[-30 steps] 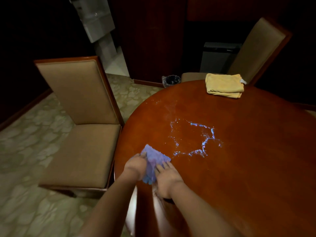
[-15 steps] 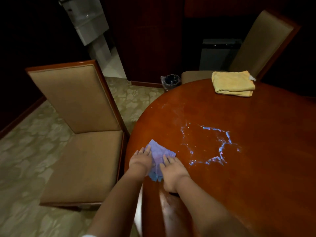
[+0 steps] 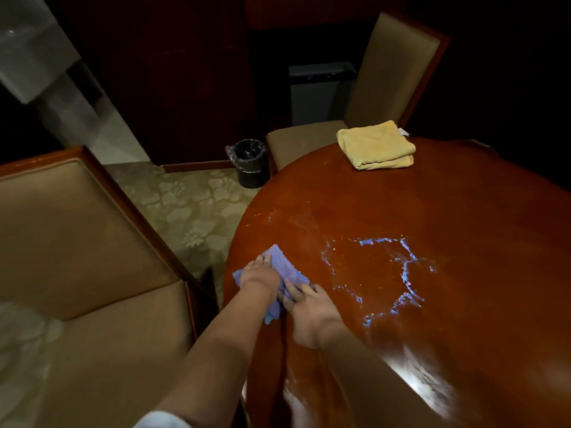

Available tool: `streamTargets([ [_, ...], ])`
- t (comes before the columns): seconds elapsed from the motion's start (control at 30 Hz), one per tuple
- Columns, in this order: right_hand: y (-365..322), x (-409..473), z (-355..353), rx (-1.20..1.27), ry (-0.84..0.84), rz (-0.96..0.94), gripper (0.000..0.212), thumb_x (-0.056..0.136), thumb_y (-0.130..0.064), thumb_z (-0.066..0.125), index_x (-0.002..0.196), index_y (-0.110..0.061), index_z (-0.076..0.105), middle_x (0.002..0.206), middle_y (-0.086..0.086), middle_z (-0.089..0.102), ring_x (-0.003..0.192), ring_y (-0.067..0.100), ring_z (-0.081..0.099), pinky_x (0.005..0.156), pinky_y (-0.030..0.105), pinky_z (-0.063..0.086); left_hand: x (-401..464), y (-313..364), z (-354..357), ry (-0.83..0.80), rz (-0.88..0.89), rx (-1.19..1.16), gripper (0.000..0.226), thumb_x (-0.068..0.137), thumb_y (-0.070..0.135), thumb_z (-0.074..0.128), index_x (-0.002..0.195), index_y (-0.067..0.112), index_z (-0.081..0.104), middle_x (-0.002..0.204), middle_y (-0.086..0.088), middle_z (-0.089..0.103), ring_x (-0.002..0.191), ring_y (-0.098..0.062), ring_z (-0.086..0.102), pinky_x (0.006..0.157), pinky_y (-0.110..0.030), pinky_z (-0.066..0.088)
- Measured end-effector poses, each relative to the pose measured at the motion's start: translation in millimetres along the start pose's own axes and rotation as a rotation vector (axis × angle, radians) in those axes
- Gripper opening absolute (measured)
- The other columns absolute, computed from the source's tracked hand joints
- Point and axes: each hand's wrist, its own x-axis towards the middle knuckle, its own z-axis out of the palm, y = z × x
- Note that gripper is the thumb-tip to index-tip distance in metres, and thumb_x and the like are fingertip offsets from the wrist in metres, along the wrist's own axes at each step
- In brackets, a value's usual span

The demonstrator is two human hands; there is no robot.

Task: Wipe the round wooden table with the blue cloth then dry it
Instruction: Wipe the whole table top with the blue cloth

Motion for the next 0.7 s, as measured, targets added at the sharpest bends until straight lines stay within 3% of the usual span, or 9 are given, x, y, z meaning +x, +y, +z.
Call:
streamTargets([
  [0.1, 6.0, 8.6, -2.9, 0.017, 0.030, 0.002, 0.074, 0.091, -0.031, 0.045, 0.154, -0.024, 0.008, 0.161, 0.003, -0.004, 0.146, 0.023, 0.006, 0.117, 0.040, 0.003, 12.7, -7.8, -1.8, 0.000, 0.013, -0.027, 0.056, 0.099, 0.010, 0.044, 0.150, 0.005, 0.020, 0.159, -0.008, -0.013, 0.147, -0.027, -0.006, 0.118, -0.040, 0.017],
  [0.23, 7.9, 13.1, -5.6, 0.048, 0.026, 0.007, 0.069, 0.094, -0.029, 0.040, 0.154, -0.025, 0.007, 0.161, 0.002, -0.004, 0.147, 0.021, 0.002, 0.117, 0.040, 0.000, 17.8, -15.2, 5.0, 0.033, 0.044, 0.000, 0.055, 0.099, 0.013, 0.039, 0.150, 0.003, 0.018, 0.159, -0.013, 0.003, 0.147, -0.028, 0.004, 0.119, -0.042, 0.015],
  [0.43, 15.4, 38.8, -13.0, 0.106, 0.090, 0.022, 0.067, 0.095, -0.028, 0.040, 0.154, -0.023, 0.010, 0.161, 0.003, -0.004, 0.147, 0.020, 0.002, 0.117, 0.039, -0.001, 45.0, -25.1, -9.3, -0.038, 0.043, -0.051, 0.063, 0.098, 0.019, 0.043, 0.148, -0.006, 0.013, 0.156, -0.022, -0.015, 0.144, -0.033, -0.018, 0.120, -0.041, 0.004],
  [0.6, 18.4, 67.4, -23.8, 0.180, 0.100, 0.105, 0.067, 0.095, -0.029, 0.039, 0.154, -0.019, 0.011, 0.161, 0.008, -0.004, 0.147, 0.023, 0.003, 0.117, 0.039, 0.001, 79.3, -39.5, -27.9, 0.036, 0.152, 0.096, 0.093, 0.084, 0.019, 0.067, 0.149, -0.006, 0.005, 0.155, -0.020, -0.021, 0.144, -0.033, -0.019, 0.120, -0.041, 0.005],
  [0.63, 19.0, 73.8, -27.1, 0.194, 0.110, 0.131, 0.067, 0.092, -0.029, 0.039, 0.154, -0.018, 0.014, 0.161, 0.009, -0.001, 0.146, 0.024, 0.007, 0.117, 0.040, 0.004, 88.6, -43.1, -33.8, 0.048, 0.169, 0.110, 0.098, 0.081, 0.018, 0.069, 0.149, -0.004, 0.002, 0.155, -0.018, -0.023, 0.144, -0.032, -0.018, 0.120, -0.040, 0.005],
  [0.7, 17.0, 87.9, -35.3, 0.222, 0.158, 0.211, 0.073, 0.074, -0.030, 0.046, 0.144, -0.013, 0.042, 0.154, 0.016, 0.029, 0.134, 0.031, 0.039, 0.111, 0.041, 0.024, 106.9, -50.8, -44.4, 0.066, 0.220, 0.120, 0.101, 0.081, 0.015, 0.071, 0.150, 0.001, -0.001, 0.155, -0.013, -0.025, 0.145, -0.030, -0.017, 0.120, -0.038, 0.009],
])
